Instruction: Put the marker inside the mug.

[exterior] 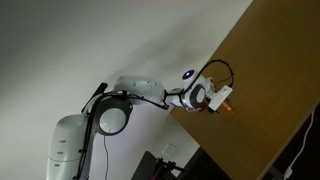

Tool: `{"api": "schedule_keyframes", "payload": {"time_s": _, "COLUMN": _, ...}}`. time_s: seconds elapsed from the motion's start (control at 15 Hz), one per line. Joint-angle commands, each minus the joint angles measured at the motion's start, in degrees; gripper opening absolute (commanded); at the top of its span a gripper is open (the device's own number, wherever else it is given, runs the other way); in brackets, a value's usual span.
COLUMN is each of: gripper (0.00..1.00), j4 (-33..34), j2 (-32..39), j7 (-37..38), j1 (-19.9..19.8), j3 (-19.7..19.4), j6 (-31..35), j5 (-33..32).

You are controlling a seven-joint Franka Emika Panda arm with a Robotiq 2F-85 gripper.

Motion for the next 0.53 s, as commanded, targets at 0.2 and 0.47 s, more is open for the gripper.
{"api": "schedule_keyframes", "payload": {"time_s": 0.2, "gripper": 1.00, "j4": 9.4, "j2": 5.1, "j7": 0.9, "j1": -0.8, "j3": 1.2, "j6": -6.5, "j5": -0.6}}
{"api": "schedule_keyframes", "payload": {"time_s": 0.47, "gripper": 0.78, "j4": 13.2, "j2": 7.4, "j7": 0.7, "j1": -0.7, "j3": 1.4, "j6": -9.1, "j5": -0.4}}
